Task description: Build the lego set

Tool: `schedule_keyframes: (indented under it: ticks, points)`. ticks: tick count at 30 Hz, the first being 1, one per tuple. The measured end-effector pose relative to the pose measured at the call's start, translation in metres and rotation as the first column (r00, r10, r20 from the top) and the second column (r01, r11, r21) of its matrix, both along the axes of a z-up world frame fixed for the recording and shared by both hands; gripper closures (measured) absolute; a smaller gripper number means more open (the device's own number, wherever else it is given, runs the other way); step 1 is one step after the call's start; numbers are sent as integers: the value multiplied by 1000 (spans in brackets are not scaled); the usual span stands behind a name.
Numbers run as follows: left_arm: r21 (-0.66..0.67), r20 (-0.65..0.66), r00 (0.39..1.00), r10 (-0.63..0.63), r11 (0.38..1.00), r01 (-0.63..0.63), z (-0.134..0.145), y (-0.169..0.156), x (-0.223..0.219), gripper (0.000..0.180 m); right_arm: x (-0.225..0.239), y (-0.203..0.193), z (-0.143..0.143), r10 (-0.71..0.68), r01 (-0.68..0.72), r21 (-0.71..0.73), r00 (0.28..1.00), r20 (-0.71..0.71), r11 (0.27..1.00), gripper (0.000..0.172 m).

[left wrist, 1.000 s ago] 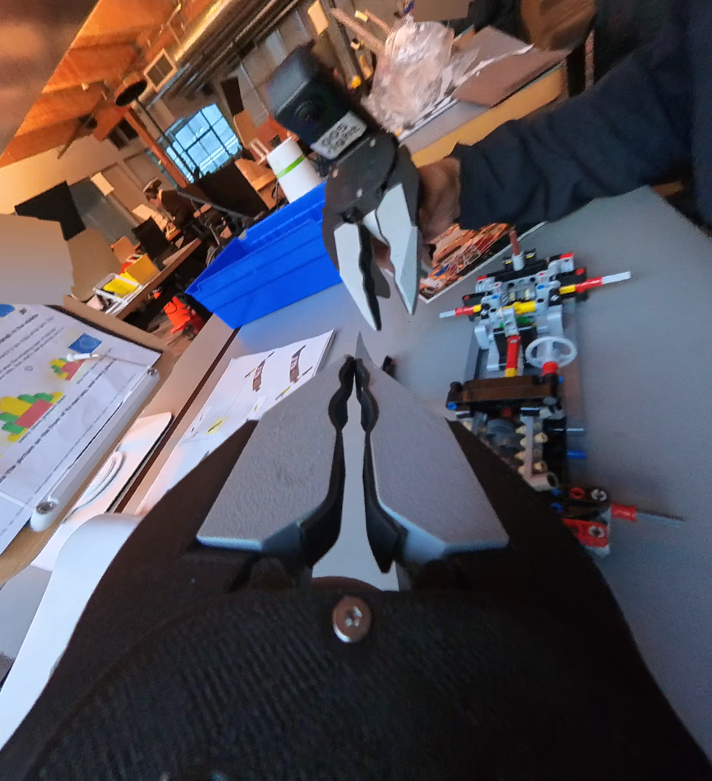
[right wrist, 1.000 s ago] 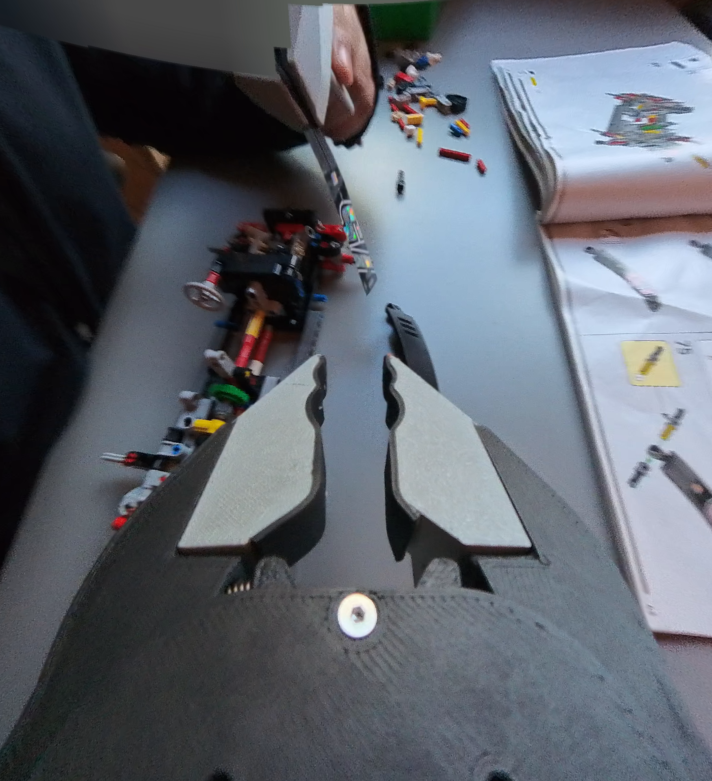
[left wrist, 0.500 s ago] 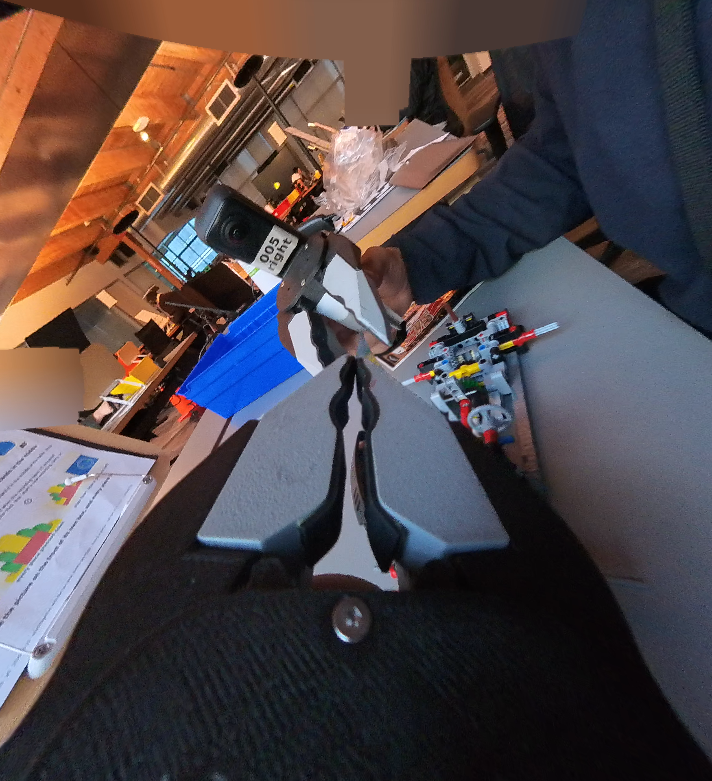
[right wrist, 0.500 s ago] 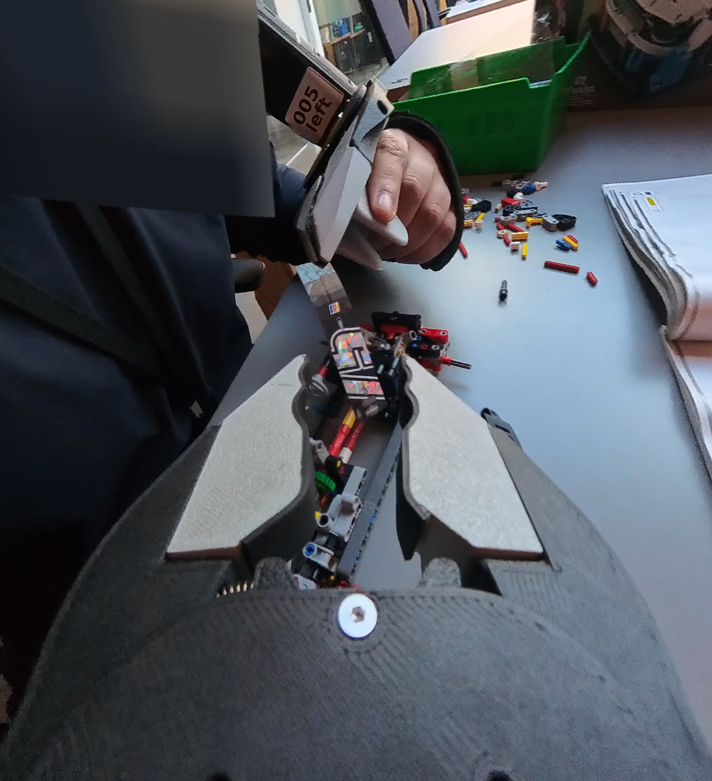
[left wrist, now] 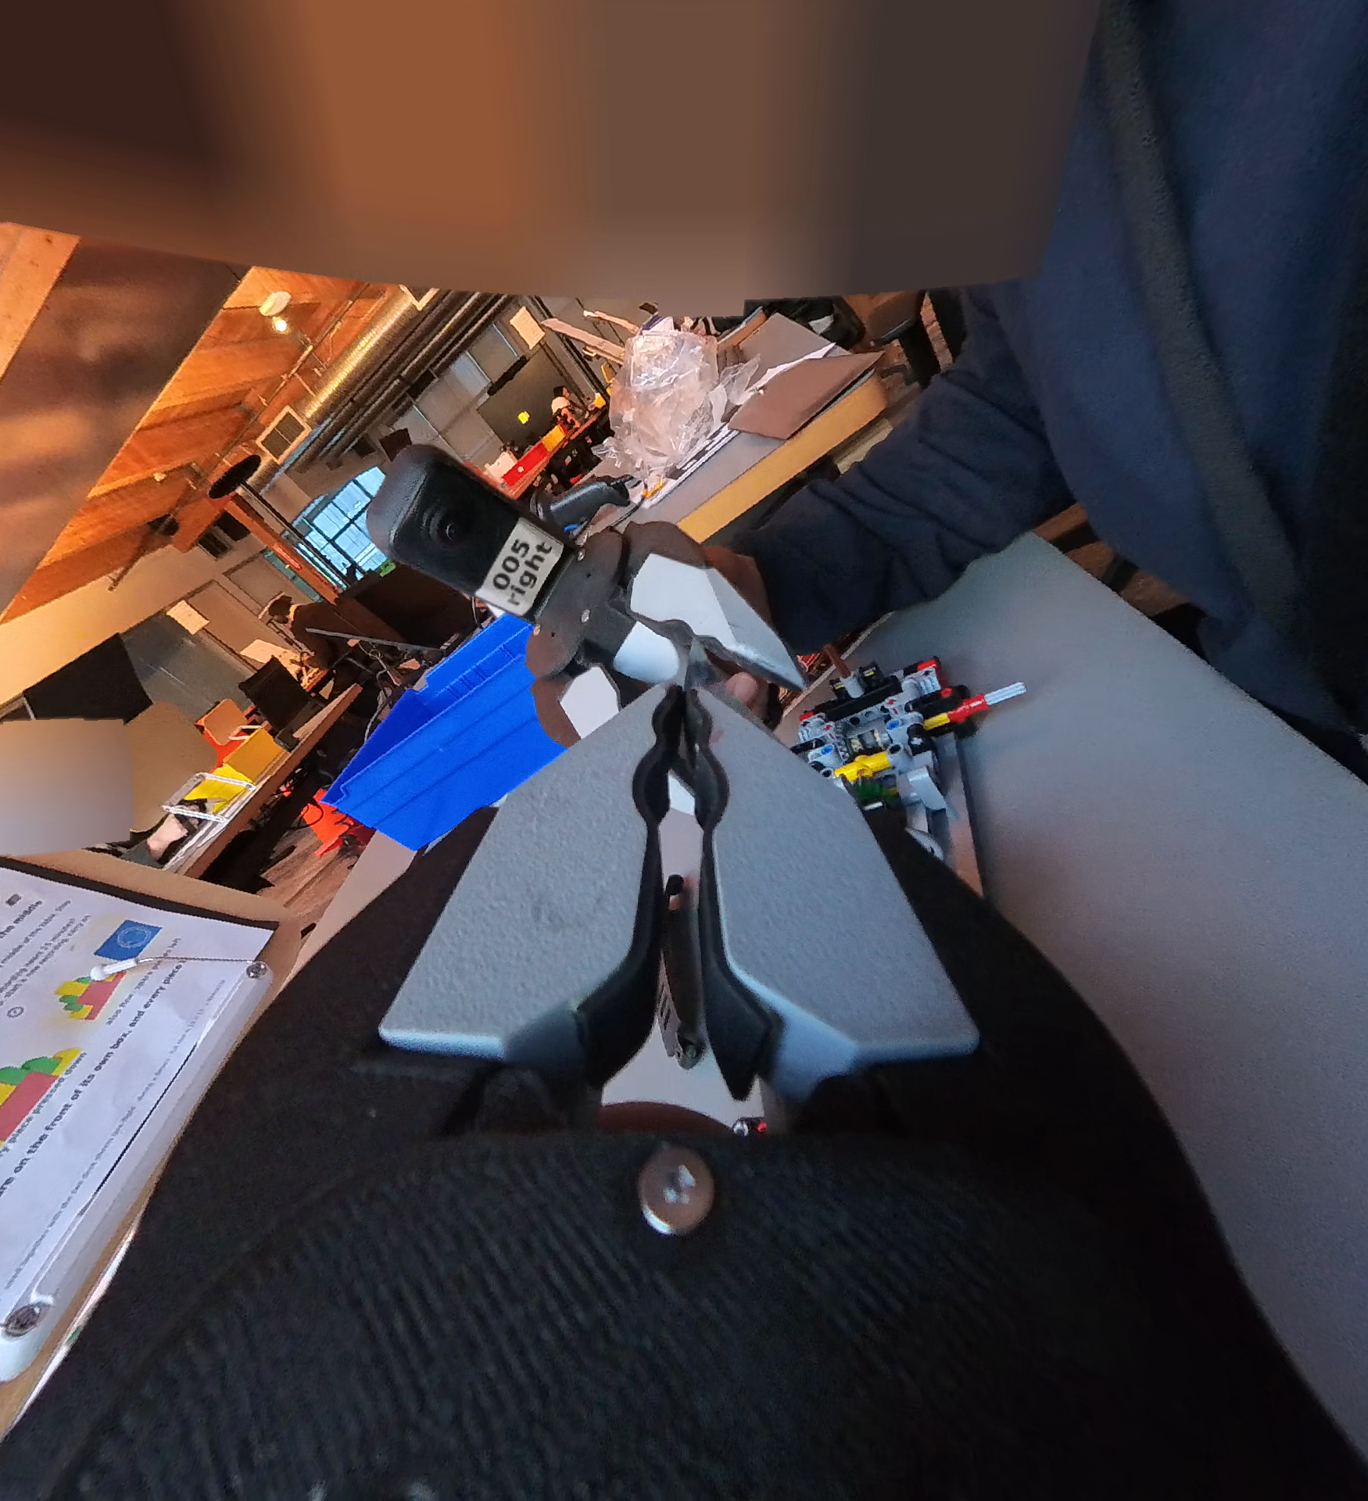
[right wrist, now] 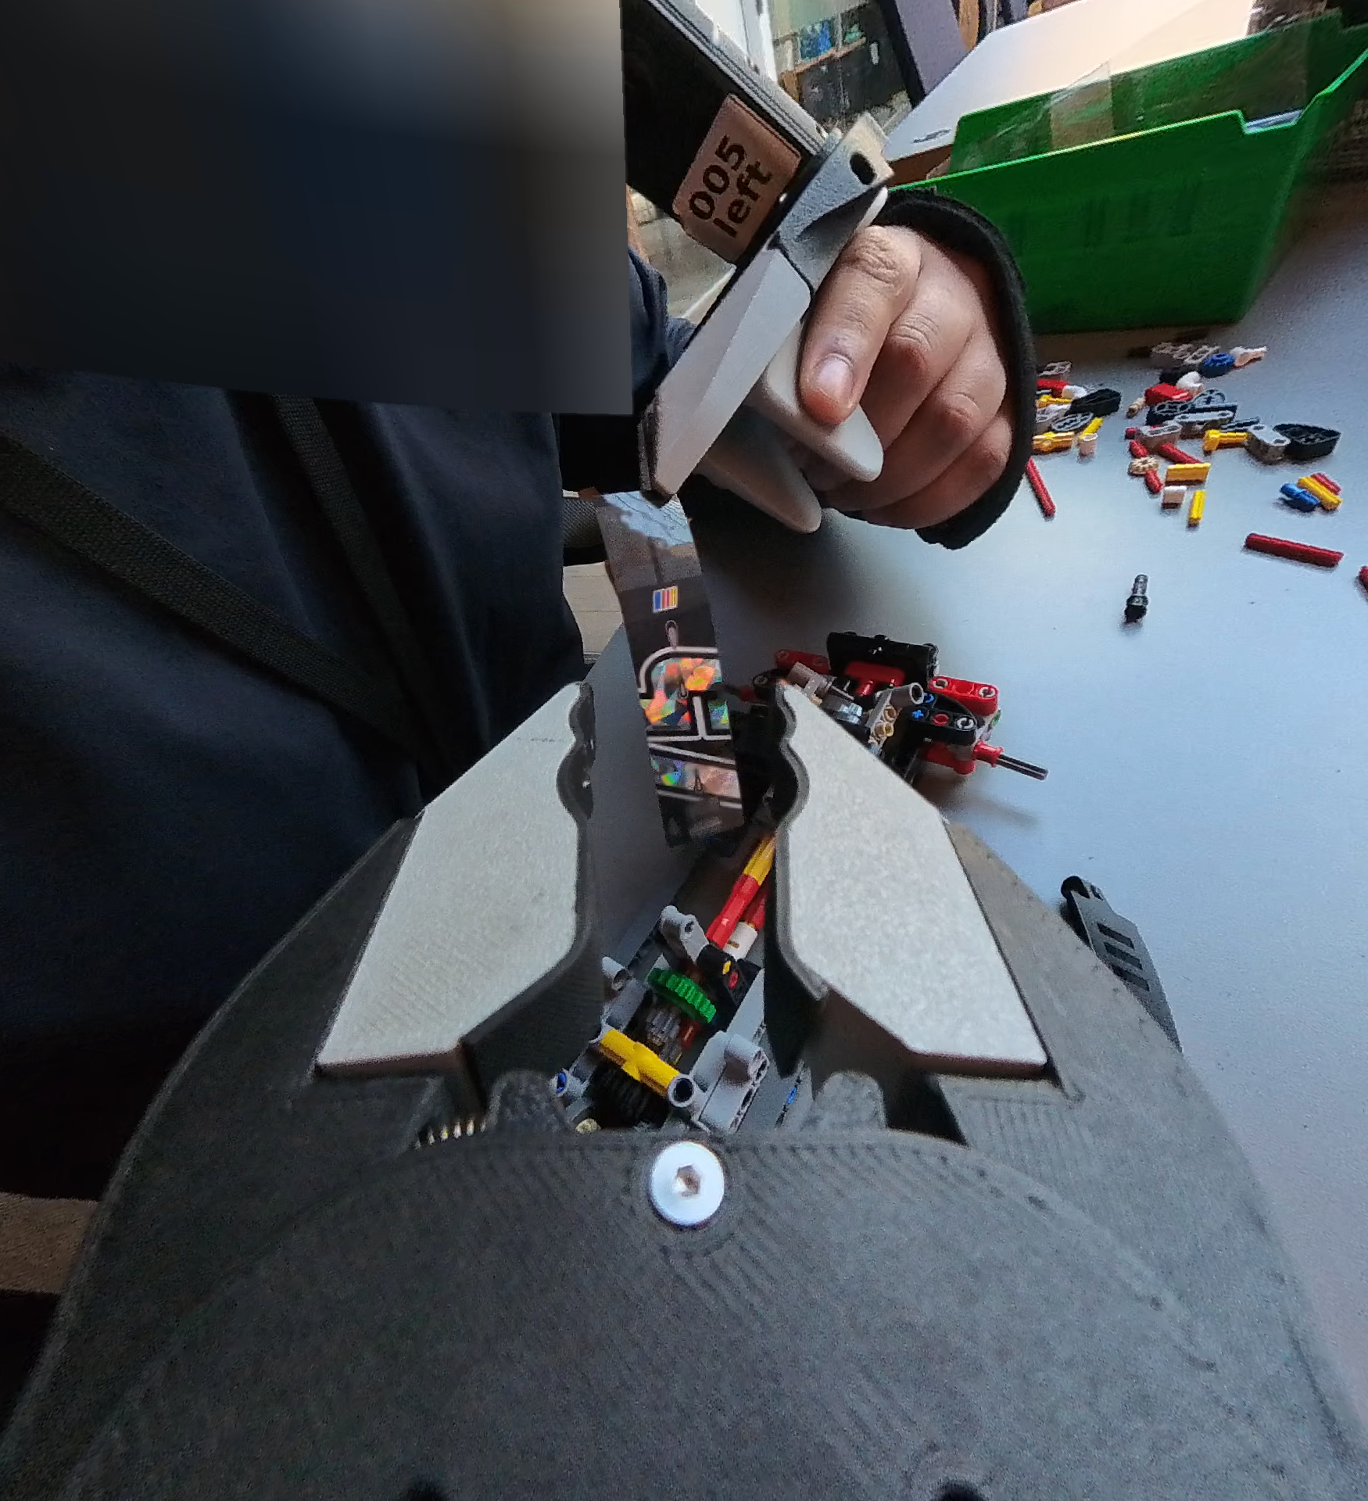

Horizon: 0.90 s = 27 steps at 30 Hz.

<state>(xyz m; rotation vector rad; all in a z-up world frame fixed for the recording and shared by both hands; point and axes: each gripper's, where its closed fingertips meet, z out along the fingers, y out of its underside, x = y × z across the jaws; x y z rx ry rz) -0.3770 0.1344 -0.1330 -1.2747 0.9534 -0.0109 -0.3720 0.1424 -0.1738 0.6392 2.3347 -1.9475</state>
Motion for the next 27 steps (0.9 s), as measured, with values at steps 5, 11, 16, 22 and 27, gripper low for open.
schedule_keyframes:
  ticks: [5, 11, 16, 22, 27]
  points:
    - [0, 7, 1000, 4, 1000, -4, 0, -1, -3, 180, -2, 0, -4, 5, -5, 2, 1000, 18, 1000, 131]
    - [21, 12, 1000, -28, 999, 28, 5, -8, 2, 180, 1, -5, -5, 32, -32, -9, 999, 28, 999, 131]
    - [46, -13, 998, -55, 997, 55, 9, -14, 10, 180, 8, -10, -1, 62, -62, -7, 998, 9, 998, 132]
    - [52, -14, 998, -62, 997, 63, 10, -14, 11, 180, 13, -15, 2, 83, -83, -7, 997, -4, 997, 134]
    - [46, -19, 998, -67, 997, 68, 8, -14, 13, 180, 16, -15, 9, 92, -92, -32, 996, -18, 995, 136]
